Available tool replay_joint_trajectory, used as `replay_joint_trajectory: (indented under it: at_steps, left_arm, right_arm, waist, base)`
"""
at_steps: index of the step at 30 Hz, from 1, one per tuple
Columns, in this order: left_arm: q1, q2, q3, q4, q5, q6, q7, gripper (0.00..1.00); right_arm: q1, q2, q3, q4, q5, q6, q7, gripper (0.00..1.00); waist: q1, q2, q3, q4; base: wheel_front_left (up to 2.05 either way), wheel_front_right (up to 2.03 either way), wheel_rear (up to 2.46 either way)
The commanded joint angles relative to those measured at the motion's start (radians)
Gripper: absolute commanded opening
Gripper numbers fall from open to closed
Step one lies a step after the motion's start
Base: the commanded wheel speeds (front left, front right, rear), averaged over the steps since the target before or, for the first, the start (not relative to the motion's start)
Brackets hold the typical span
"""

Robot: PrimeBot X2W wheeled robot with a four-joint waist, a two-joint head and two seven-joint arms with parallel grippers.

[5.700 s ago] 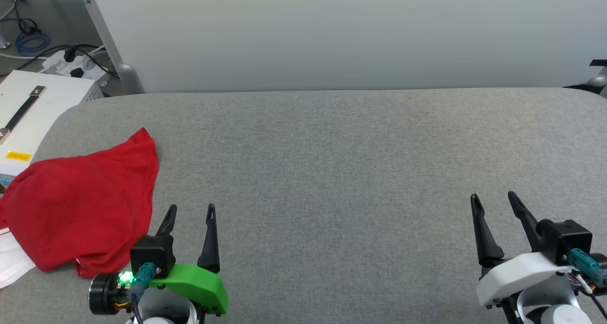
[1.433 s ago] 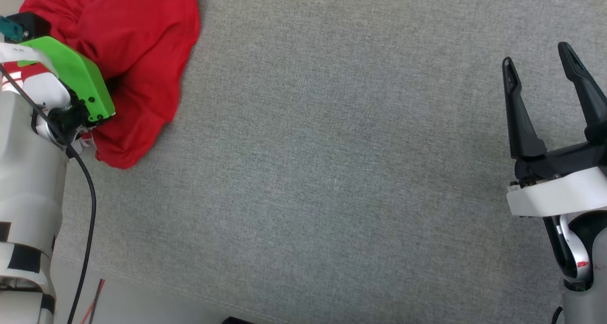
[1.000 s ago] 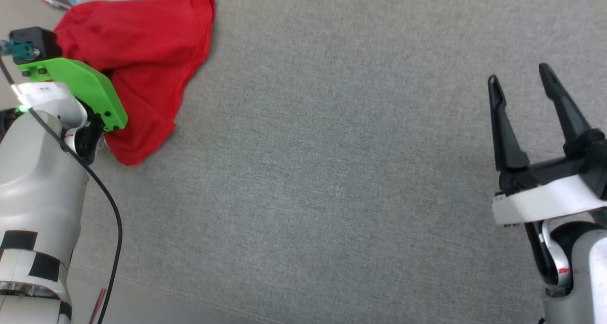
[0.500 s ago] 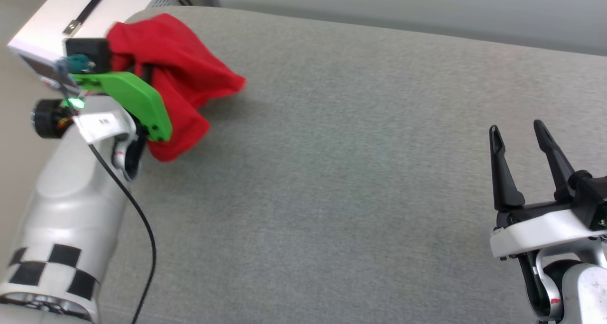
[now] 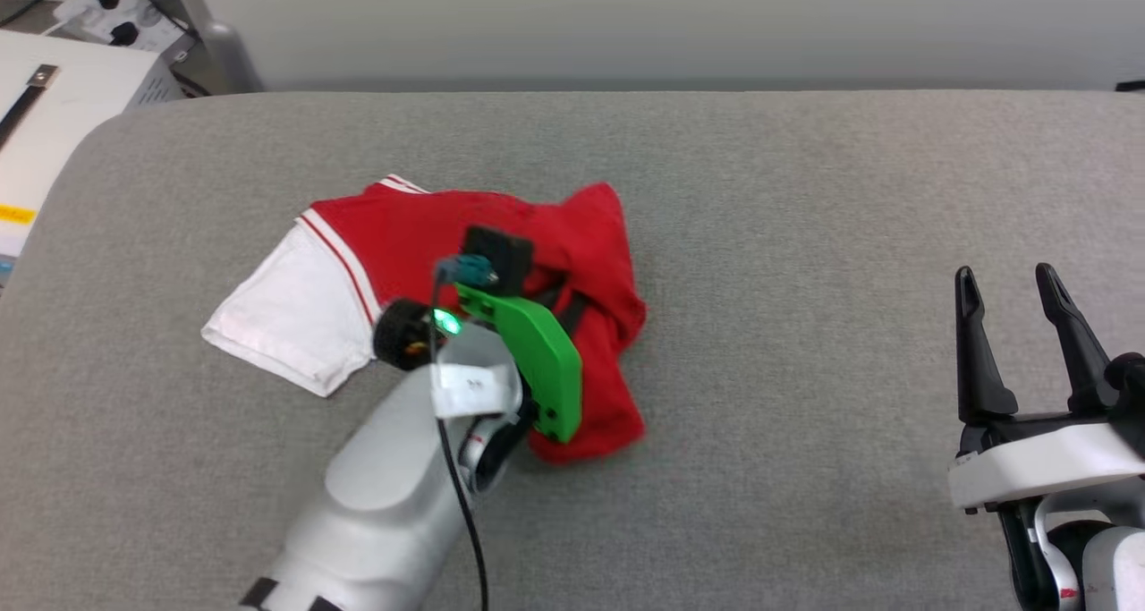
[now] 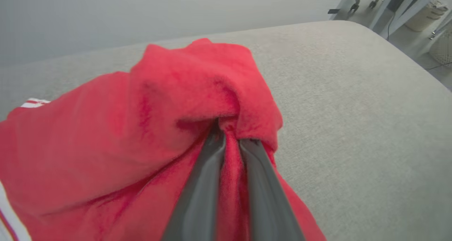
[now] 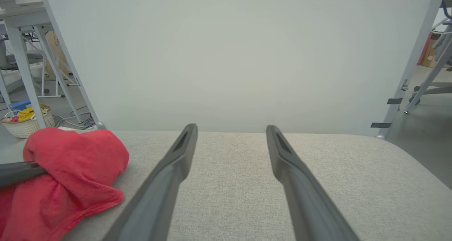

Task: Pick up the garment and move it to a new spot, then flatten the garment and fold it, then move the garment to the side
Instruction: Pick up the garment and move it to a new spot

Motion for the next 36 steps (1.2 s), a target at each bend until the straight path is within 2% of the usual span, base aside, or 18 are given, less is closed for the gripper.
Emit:
replay_joint_trajectory:
  at_steps: [1, 8, 14, 15, 16, 17, 26, 36]
  left_arm:
    - [0.036, -0.009, -0.020, -0.022, -0.009, -0.007, 0.004, 0.00]
    - [0.172, -0.038, -0.161, -0.113, -0.014, -0.009, 0.050, 0.00]
    - [0.229, -0.049, -0.233, -0.152, -0.022, -0.010, 0.055, 0.01]
    - [0.234, -0.050, -0.235, -0.156, -0.023, -0.009, 0.049, 0.21]
    - [0.240, -0.052, -0.235, -0.161, -0.026, -0.008, 0.040, 0.62]
    - [0.243, -0.052, -0.234, -0.166, -0.028, -0.007, 0.032, 1.00]
    - [0.263, -0.012, -0.191, -0.289, 0.001, 0.028, -0.125, 1.00]
    - [0.318, 0.087, -0.041, -0.419, -0.002, 0.166, -0.249, 1.00]
  right_arm:
    - [0.007, -0.001, 0.004, -0.006, 0.005, -0.001, -0.005, 1.00]
    - [-0.004, -0.001, 0.000, -0.017, 0.009, -0.001, -0.014, 1.00]
    - [-0.013, -0.001, -0.002, -0.006, 0.007, -0.001, -0.018, 1.00]
    - [-0.014, -0.001, -0.001, -0.002, 0.007, -0.001, -0.018, 1.00]
    - [-0.013, -0.001, 0.000, 0.001, 0.004, -0.001, -0.017, 1.00]
    - [-0.011, -0.001, 0.000, 0.003, -0.002, -0.001, -0.017, 1.00]
    - [0.028, -0.001, 0.001, 0.019, -0.015, -0.001, 0.006, 1.00]
    - [0.075, -0.001, -0.003, 0.015, -0.004, -0.001, 0.035, 1.00]
  waist:
    - [0.0001, -0.0001, 0.016, -0.048]
    - [0.0001, -0.0001, 0.070, -0.068]
    - [0.0001, -0.0001, 0.074, -0.056]
    - [0.0001, -0.0001, 0.067, -0.052]
    - [0.0001, -0.0001, 0.060, -0.048]
    - [0.0001, -0.0001, 0.052, -0.044]
    - [0.0001, -0.0001, -0.048, -0.016]
    - [0.0001, -0.0001, -0.095, 0.008]
  base:
    - [0.00, 0.00, 0.00]
    - [0.00, 0.00, 0.00]
    - [0.00, 0.00, 0.00]
    - [0.00, 0.00, 0.00]
    - [0.00, 0.00, 0.00]
    - [0.00, 0.00, 0.00]
    - [0.00, 0.00, 0.00]
    - [0.00, 0.00, 0.00]
